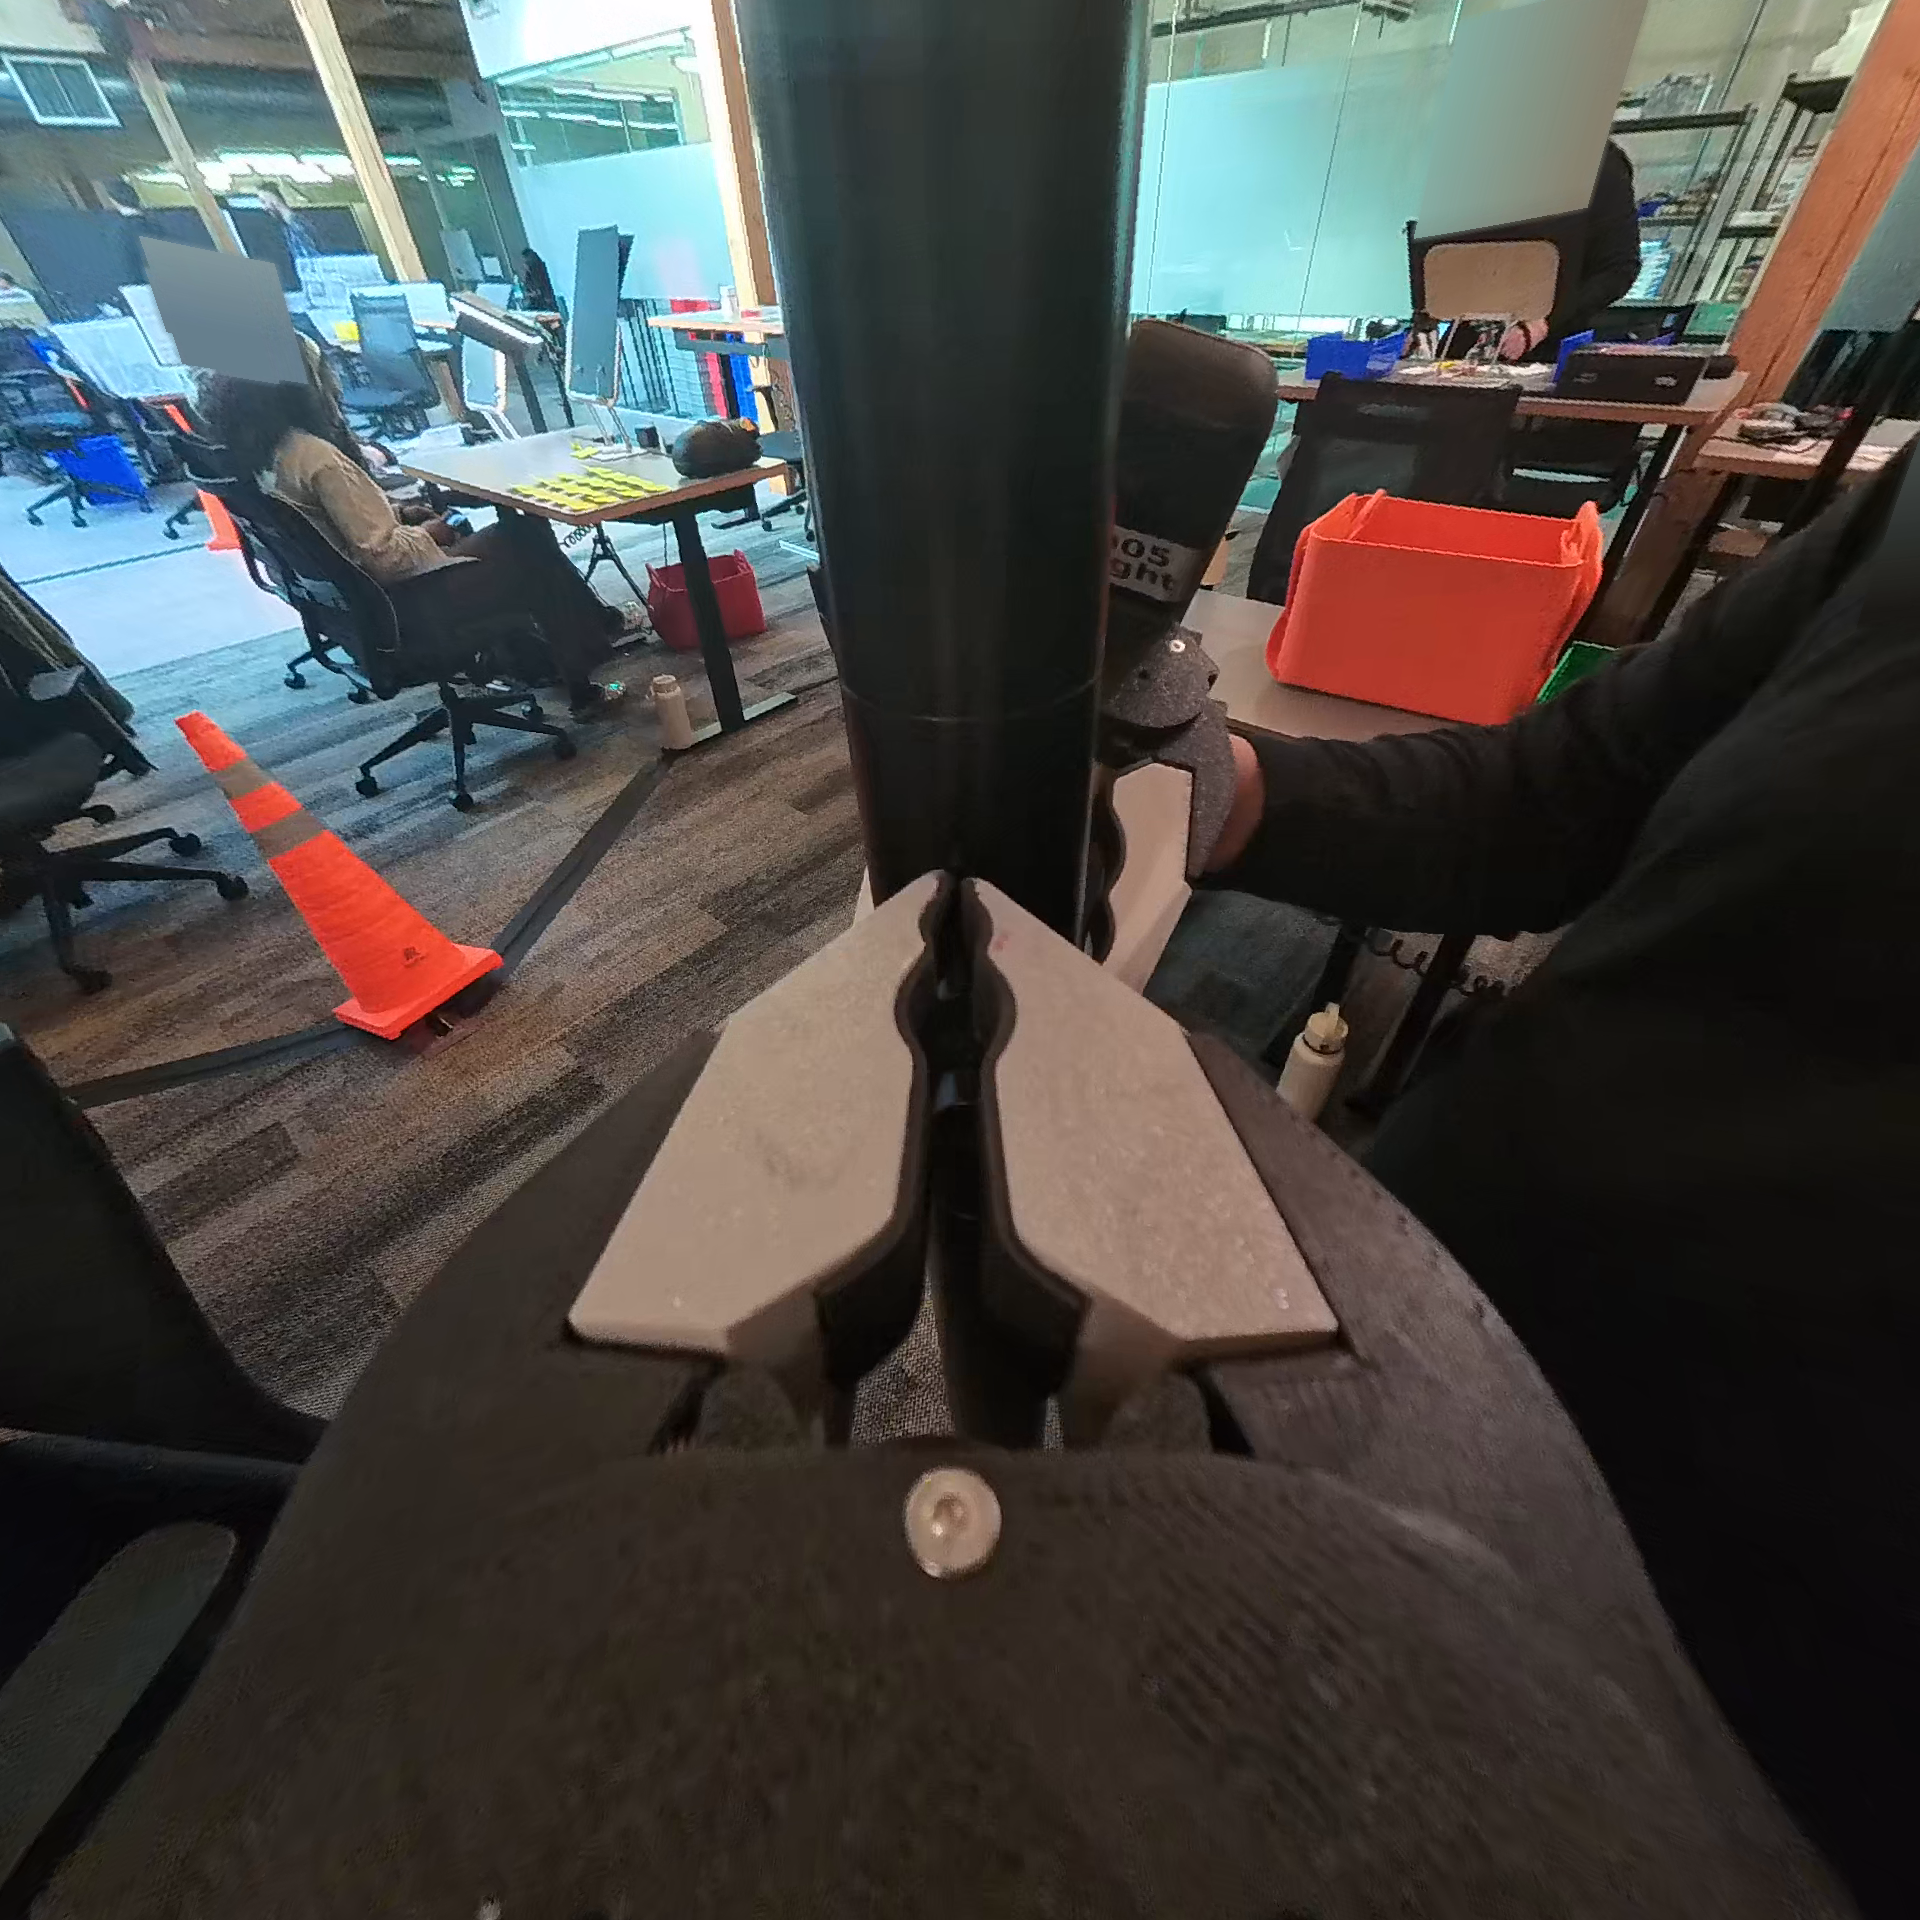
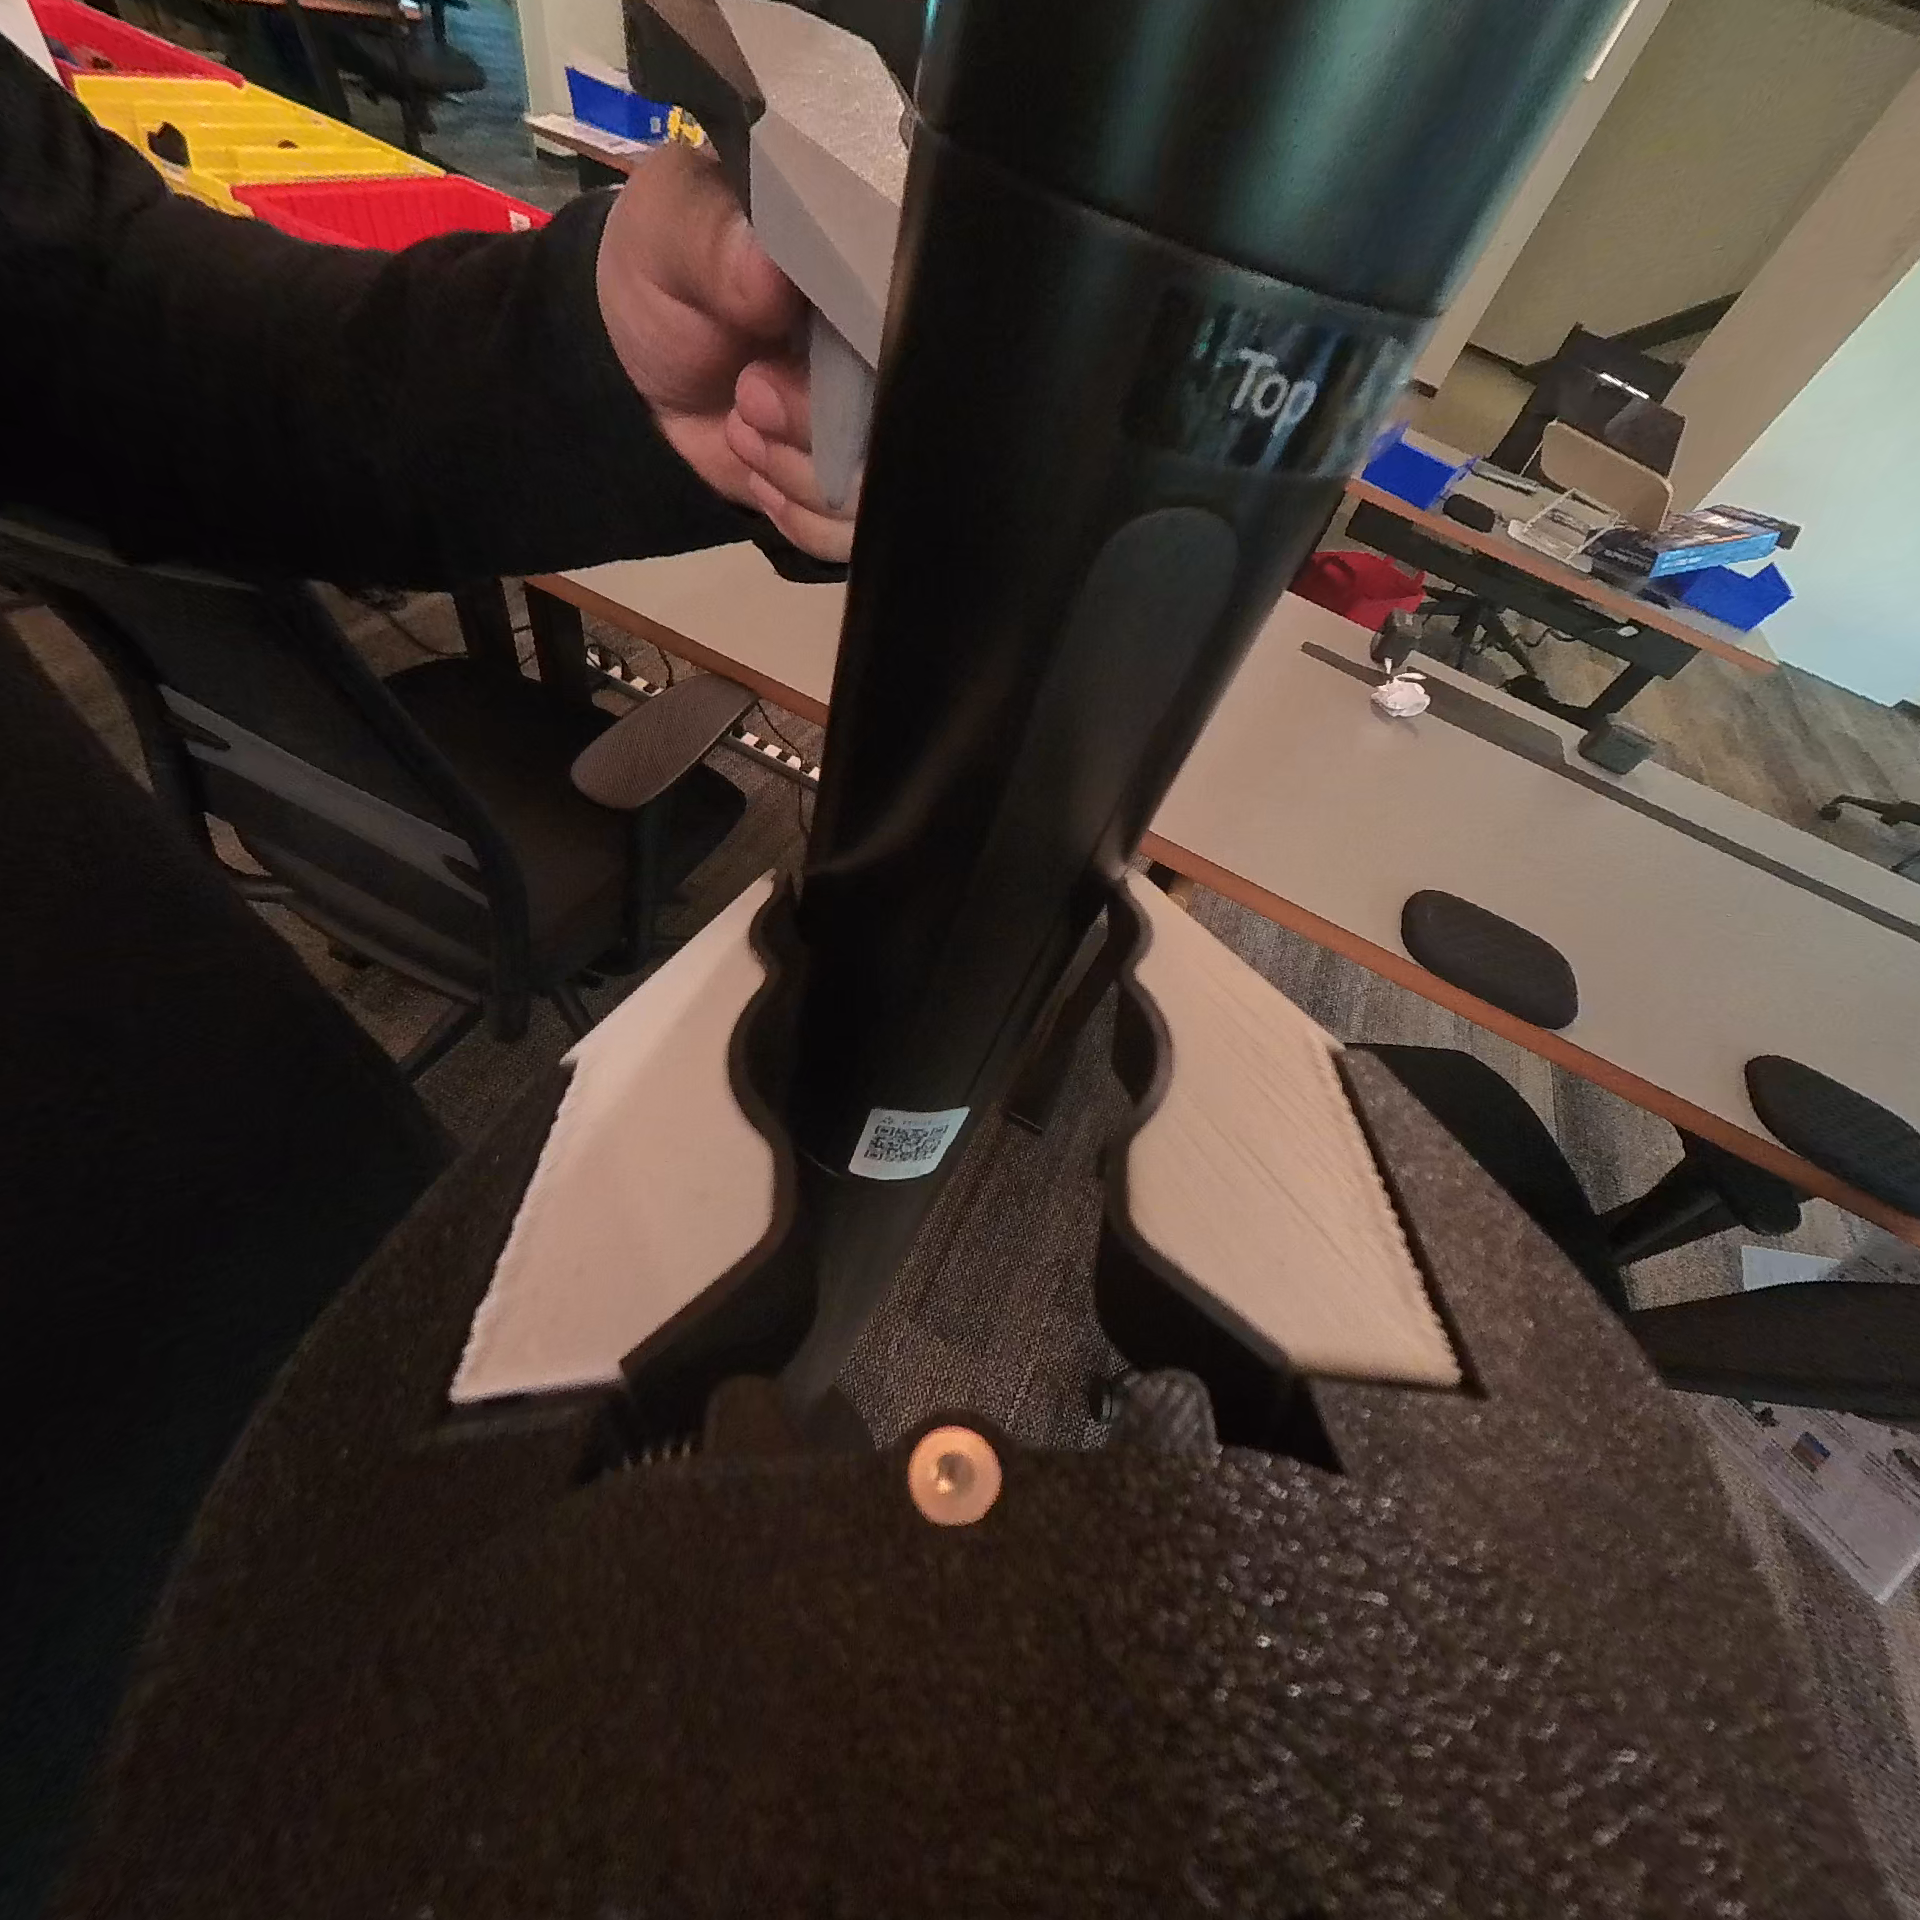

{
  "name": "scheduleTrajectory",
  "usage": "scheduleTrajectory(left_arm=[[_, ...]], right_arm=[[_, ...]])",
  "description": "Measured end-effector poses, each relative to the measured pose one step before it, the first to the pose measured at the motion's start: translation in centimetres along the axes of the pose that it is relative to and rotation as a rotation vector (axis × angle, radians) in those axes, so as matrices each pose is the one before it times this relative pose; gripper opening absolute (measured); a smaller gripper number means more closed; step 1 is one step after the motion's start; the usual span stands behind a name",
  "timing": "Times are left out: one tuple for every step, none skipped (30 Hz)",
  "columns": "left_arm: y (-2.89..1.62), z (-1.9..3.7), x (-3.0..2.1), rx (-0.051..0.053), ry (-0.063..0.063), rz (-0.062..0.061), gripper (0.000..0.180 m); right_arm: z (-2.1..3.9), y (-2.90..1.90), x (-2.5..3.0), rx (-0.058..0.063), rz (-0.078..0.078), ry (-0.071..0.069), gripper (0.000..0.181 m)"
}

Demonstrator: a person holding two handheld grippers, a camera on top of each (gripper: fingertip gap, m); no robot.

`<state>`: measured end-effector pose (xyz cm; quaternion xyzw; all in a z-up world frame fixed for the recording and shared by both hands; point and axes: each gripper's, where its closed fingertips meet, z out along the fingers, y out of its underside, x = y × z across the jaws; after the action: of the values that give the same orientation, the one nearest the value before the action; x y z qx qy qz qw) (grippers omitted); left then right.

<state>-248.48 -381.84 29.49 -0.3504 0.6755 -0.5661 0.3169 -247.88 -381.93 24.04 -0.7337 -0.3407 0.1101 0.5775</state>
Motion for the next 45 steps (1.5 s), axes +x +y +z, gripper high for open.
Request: scheduleTrajectory(left_arm=[[-0.065, 0.051, 0.012, -0.0018, 0.0013, -0.0034, 0.0], [-0.029, -0.017, 0.006, 0.0017, -0.0005, -0.0028, 0.0], [0.014, 0.008, 0.003, 0.0012, 0.0019, -0.0028, 0.0], [0.003, -0.025, 0.048, 0.0025, 0.0025, -0.0041, 0.0], [-0.007, 0.059, -0.084, 0.0032, 0.0017, -0.0064, 0.0], [-0.009, -0.009, -0.008, 0.0032, 0.0005, -0.003, 0.0], [-0.022, -0.016, 0.0, 0.0026, -0.0004, -0.0007, 0.0], [0.008, 0.009, -0.063, 0.0009, -0.0002, -0.0017, 0.0], [0.0, -0.014, 0.018, -0.0007, -0.0014, 0.0006, 0.0], [0.125, 0.016, 0.016, -0.006, -0.0044, 0.0027, 0.0], [0.121, 0.025, -0.047, -0.0074, -0.0065, 0.0072, 0.0], [-0.001, -0.007, -0.068, -0.0024, -0.0066, 0.0103, 0.0], [-0.153, -0.12, 0.022, 0.006, -0.0034, 0.0068, 0.0], [-0.139, -0.088, 0.111, 0.0085, 0.0032, -0.0018, 0.0], [-0.177, -0.089, 0.044, 0.0085, 0.0021, -0.0067, 0.0], [-0.033, -0.143, -0.147, 0.0066, -0.0042, -0.0066, 0.0], [-0.025, -0.135, -0.16, 0.0043, -0.0064, -0.0033, 0.0], [0.024, -0.166, -0.035, 0.0036, -0.0023, -0.0018, 0.0], [-0.015, -0.182, 0.04, 0.0021, 0.0009, -0.0032, 0.0], [-0.01, -0.11, -0.001, 0.0003, -0.0001, -0.0037, 0.0], [0.052, -0.064, -0.095, -0.0018, -0.0046, -0.0025, 0.003], [0.144, -0.059, -0.174, -0.0081, -0.0119, -0.0052, 0.011], [0.245, -0.031, -0.249, -0.0115, -0.0096, -0.002, 0.013], [0.166, 0.011, -0.115, -0.0099, -0.0136, 0.0027, 0.014], [0.05, -0.007, -0.01, -0.0072, -0.0127, 0.0063, 0.016], [0.012, -0.01, 0.175, -0.0036, -0.0027, 0.0071, 0.018], [-0.02, 0.1, 0.315, -0.0002, 0.0087, 0.005, 0.018], [-0.002, 0.243, 0.236, -0.0009, 0.0088, 0.0032, 0.018], [0.045, 0.231, 0.167, -0.0053, 0.0039, 0.0046, 0.016], [0.038, 0.145, 0.03, -0.0068, -0.0012, 0.0079, 0.012], [0.029, 0.091, 0.073, -0.0017, -0.0008, 0.0095, 0.005], [0.001, 0.012, 0.069, 0.0027, 0.0035, 0.0053, 0.0], [-0.053, 0.023, 0.096, 0.0038, 0.0051, -0.0016, 0.0], [-0.029, 0.044, 0.052, 0.0019, 0.0048, -0.0071, 0.0], [0.035, 0.099, -0.005, 0.0003, 0.0047, -0.0073, 0.0], [0.047, 0.091, 0.014, -0.0008, 0.0033, -0.0045, 0.0], [0.011, 0.072, -0.086, -0.001, -0.0051, -0.0013, 0.0], [-0.065, 0.019, -0.102, 0.0025, -0.0044, 0.0018, 0.0], [-0.084, 0.0, -0.045, 0.0012, 0.0012, -0.0018, 0.0], [-0.126, 0.007, -0.039, 0.0012, 0.0016, -0.0015, 0.0], [-0.08, -0.034, 0.076, 0.0026, 0.0013, 0.0004, 0.0], [-0.097, -0.008, 0.075, 0.0012, 0.0012, 0.0017, 0.0], [-0.129, 0.025, -0.061, -0.0004, 0.0006, 0.0017, 0.0], [-0.083, 0.043, 0.002, -0.0043, 0.0021, -0.0018, 0.0], [-0.227, 0.026, -0.06, 0.0056, -0.0043, -0.0034, 0.0]], right_arm=[[0.022, -0.001, 0.025, 0.001, 0.0027, 0.0009, 0.059], [0.063, -0.094, 0.005, 0.0022, 0.0042, 0.0006, 0.059], [0.054, -0.014, 0.029, 0.0036, 0.0073, -0.0013, 0.059], [-0.018, -0.001, -0.039, 0.002, 0.0048, -0.0025, 0.059], [0.018, -0.077, -0.002, 0.001, 0.0019, -0.0009, 0.059], [-0.009, -0.037, 0.031, 0.0013, -0.0001, -0.0004, 0.059], [0.05, -0.001, -0.021, 0.0024, 0.0011, -0.0007, 0.059], [0.079, 0.07, 0.051, 0.0023, 0.0019, -0.0002, 0.059], [0.062, 0.08, 0.025, -0.0007, -0.0032, 0.0018, 0.06], [-0.039, 0.013, 0.034, -0.0039, -0.0064, 0.0033, 0.059], [-0.05, -0.016, -0.075, -0.0043, -0.0063, 0.0033, 0.059], [-0.024, -0.019, 0.011, -0.0017, -0.0044, 0.0026, 0.06], [0.033, -0.043, -0.016, 0.0018, -0.0019, 0.0011, 0.06], [-0.018, -0.006, 0.049, 0.0047, 0.0001, 0.0007, 0.06], [-0.036, -0.039, 0.028, 0.0056, 0.0005, 0.0009, 0.06], [-0.036, -0.053, 0.001, 0.005, 0.0003, 0.0017, 0.06], [-0.038, 0.025, -0.037, 0.003, 0.0001, 0.0018, 0.06], [0.026, 0.037, -0.037, 0.0011, -0.0007, 0.0016, 0.06], [0.051, -0.005, -0.008, -0.0004, -0.0003, 0.0008, 0.06], [0.003, -0.015, 0.015, -0.0013, -0.0003, 0.0, 0.06], [-0.015, -0.008, 0.057, -0.0015, -0.0008, 0.0001, 0.06], [-0.048, -0.016, -0.09, -0.001, -0.0003, -0.0007, 0.06], [0.032, -0.042, 0.096, -0.0003, 0.0001, -0.0012, 0.061], [0.014, -0.006, 0.022, 0.0006, -0.0006, -0.0002, 0.06], [-0.049, -0.005, 0.016, 0.001, -0.0005, 0.0004, 0.061], [0.032, -0.019, 0.022, 0.0012, 0.0003, 0.0003, 0.061], [0.064, 0.035, -0.007, 0.0019, 0.0014, -0.0004, 0.061], [0.053, -0.048, 0.052, 0.0015, 0.0018, -0.0005, 0.061], [-0.03, 0.074, -0.024, 0.0006, 0.0013, -0.0003, 0.06], [0.007, -0.02, -0.03, -0.0006, 0.0011, -0.0003, 0.06], [-0.071, 0.06, 0.007, -0.0021, 0.0002, -0.0002, 0.061], [-0.017, -0.012, 0.011, -0.0031, -0.0006, 0.0003, 0.061], [-0.016, -0.006, -0.024, -0.0027, -0.0011, 0.0008, 0.061], [-0.034, -0.006, -0.063, -0.0021, -0.0004, 0.0008, 0.06], [-0.022, 0.037, -0.056, -0.0011, 0.0004, 0.0005, 0.061], [0.04, -0.038, 0.005, -0.0006, 0.0002, 0.0003, 0.061], [-0.018, 0.036, 0.016, -0.0007, -0.0004, 0.0006, 0.061], [-0.051, 0.051, -0.061, -0.0007, 0.0001, 0.0004, 0.061], [0.003, 0.01, -0.021, -0.0005, 0.0004, 0.0004, 0.061], [-0.012, -0.014, 0.016, -0.0008, 0.0005, -0.0001, 0.061], [0.05, 0.01, 0.029, -0.0015, 0.0004, -0.0002, 0.061], [0.145, 0.02, -0.019, -0.0022, 0.0004, -0.0003, 0.061], [0.035, -0.036, -0.011, -0.0031, 0.001, -0.0012, 0.061], [0.09, 0.023, 0.001, -0.0036, 0.0009, -0.0026, 0.061], [0.043, -0.034, 0.084, -0.0031, 0.0029, -0.0043, 0.061]])
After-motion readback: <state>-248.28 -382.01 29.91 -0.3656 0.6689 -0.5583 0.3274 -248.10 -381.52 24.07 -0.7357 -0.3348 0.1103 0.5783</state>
